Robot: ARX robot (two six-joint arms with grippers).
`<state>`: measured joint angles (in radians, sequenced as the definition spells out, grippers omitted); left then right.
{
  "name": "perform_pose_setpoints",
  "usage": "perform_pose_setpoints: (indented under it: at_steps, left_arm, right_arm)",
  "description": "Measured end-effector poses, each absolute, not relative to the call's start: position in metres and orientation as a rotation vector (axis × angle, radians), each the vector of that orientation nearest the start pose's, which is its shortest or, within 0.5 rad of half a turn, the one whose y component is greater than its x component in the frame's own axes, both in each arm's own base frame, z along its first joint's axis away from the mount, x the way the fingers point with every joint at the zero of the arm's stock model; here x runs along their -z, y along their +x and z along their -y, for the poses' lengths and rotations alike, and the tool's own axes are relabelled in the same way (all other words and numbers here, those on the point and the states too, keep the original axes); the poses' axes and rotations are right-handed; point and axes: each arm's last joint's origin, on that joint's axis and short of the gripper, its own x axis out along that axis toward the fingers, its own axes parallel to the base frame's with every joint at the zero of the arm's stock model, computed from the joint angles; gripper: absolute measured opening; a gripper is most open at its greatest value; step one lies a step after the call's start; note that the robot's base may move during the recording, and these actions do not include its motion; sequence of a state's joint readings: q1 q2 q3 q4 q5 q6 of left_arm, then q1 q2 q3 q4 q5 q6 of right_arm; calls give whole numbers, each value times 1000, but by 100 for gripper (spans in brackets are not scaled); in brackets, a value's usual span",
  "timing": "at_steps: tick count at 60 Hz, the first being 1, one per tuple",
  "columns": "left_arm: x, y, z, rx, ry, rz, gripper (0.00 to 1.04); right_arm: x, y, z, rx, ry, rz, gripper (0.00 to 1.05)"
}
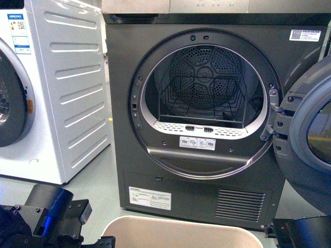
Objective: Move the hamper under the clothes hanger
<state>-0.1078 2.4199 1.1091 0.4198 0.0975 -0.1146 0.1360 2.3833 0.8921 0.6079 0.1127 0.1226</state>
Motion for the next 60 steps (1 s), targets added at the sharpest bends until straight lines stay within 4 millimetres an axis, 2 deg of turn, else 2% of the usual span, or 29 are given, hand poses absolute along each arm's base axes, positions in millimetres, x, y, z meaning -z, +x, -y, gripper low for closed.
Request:
perform_pose_setpoints:
  at_steps: [15,29,37,45,51,57,60]
  left_arm:
    - [22,400,48,140,-92,-907,98]
    - [28,400,49,144,-76,-917,98]
    - [29,400,50,140,-71,-919,74]
    - [29,400,51,142,-68,-918,55]
    - [29,400,53,148,-60,-920,53]
    - [29,400,54,151,-52,-922,39]
    - [29,400,55,153,-48,-922,31]
  right_arm:
    - [41,361,-48,16,-44,-976,97]
    - [43,364,-55,-3,-61,-1000,97]
    - [44,364,-55,-2,-62,-1003,97]
    - [44,363,-54,1,-62,-1007,97]
    - [45,361,-53,4,-63,-1011,97]
    - [45,361,-53,4,-66,-1014,96]
    - [45,361,-53,4,-68,-1016,88]
